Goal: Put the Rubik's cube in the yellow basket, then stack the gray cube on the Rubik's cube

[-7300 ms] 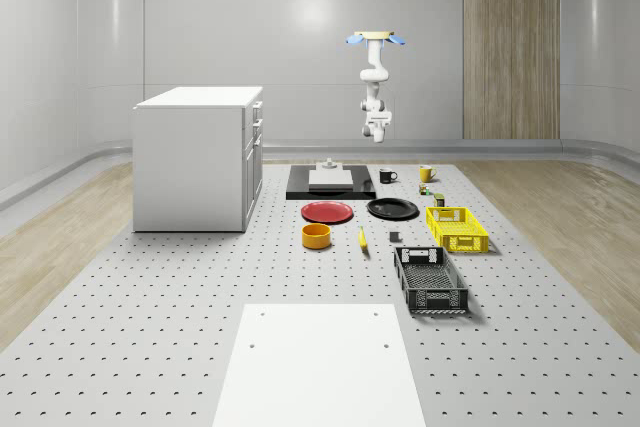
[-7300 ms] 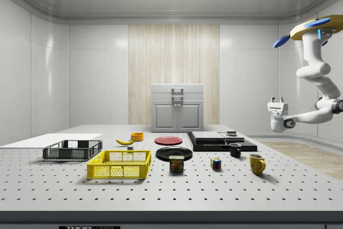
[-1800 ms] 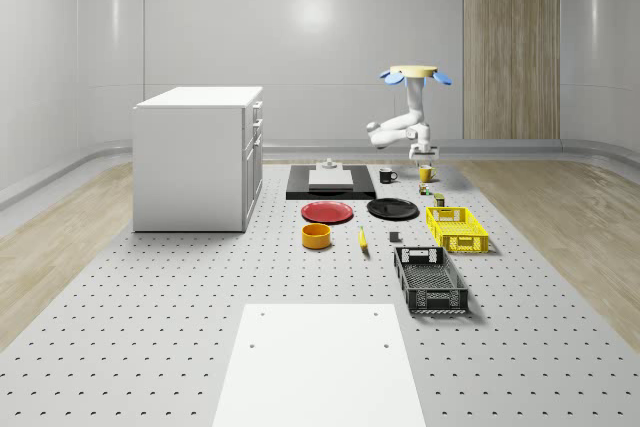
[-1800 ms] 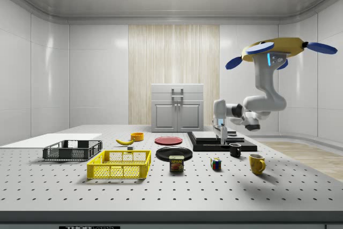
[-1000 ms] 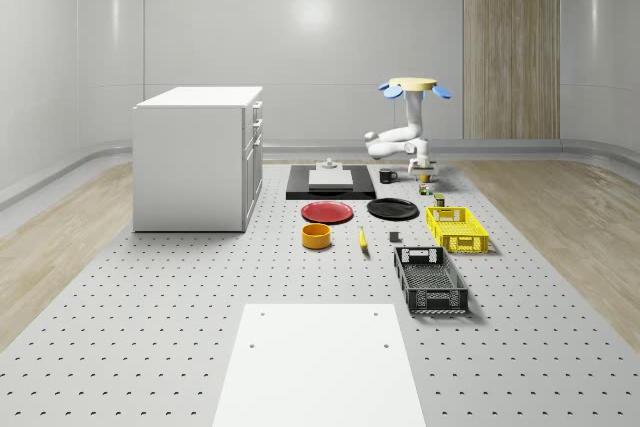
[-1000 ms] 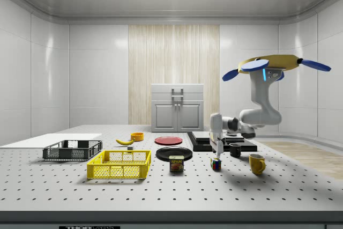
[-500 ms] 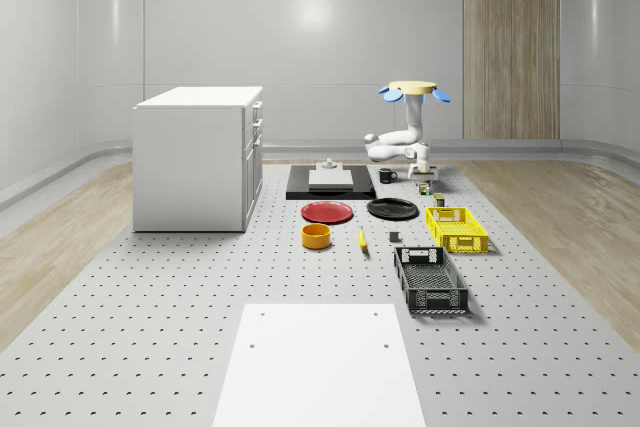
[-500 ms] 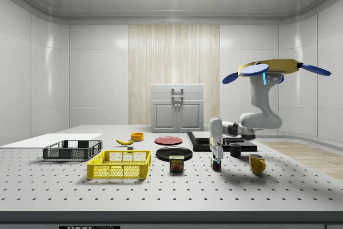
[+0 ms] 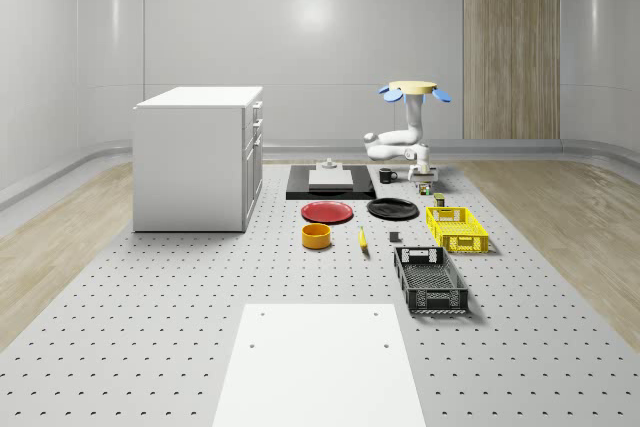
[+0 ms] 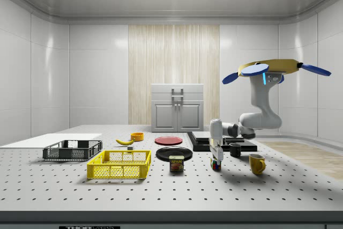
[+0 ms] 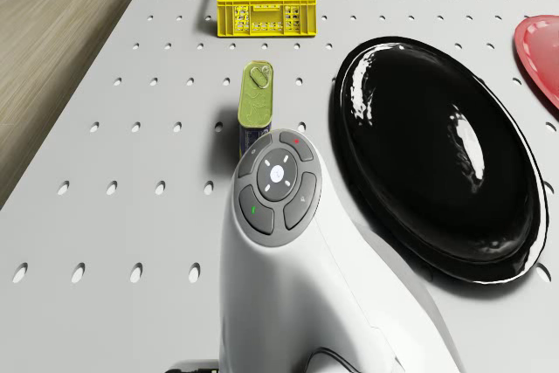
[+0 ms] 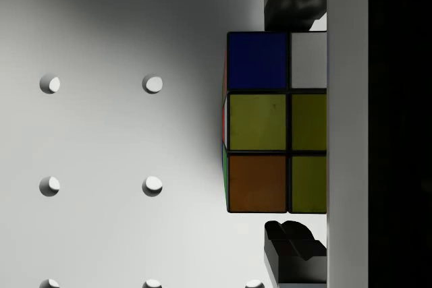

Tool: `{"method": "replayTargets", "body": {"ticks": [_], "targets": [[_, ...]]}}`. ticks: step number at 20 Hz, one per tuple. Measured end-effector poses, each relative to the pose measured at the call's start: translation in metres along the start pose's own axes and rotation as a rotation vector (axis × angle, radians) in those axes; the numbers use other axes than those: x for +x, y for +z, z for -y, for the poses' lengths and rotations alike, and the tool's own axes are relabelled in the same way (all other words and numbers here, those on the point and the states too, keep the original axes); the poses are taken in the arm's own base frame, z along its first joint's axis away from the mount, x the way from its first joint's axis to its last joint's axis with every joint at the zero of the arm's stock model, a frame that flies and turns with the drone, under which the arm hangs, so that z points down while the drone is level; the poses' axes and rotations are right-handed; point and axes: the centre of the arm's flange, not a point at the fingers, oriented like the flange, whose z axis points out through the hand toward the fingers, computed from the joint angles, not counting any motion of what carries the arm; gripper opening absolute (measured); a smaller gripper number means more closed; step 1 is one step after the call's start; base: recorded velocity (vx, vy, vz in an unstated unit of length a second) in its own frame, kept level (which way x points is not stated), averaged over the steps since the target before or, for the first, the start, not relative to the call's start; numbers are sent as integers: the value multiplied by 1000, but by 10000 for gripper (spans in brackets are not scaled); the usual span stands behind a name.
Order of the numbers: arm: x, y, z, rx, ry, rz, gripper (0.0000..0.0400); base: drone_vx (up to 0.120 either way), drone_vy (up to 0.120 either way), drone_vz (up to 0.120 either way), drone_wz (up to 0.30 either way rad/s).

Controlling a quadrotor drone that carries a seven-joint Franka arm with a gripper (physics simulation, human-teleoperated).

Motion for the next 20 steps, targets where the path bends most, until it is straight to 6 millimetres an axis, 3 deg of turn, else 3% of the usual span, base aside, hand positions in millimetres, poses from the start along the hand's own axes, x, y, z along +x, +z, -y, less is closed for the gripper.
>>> {"method": "replayTargets", "body": {"ticks": [14,20], "targets": [[1,7,5,0,0,0,400,0,0,0,0],[2,7,6,0,0,0,343,0,0,0,0]]}}
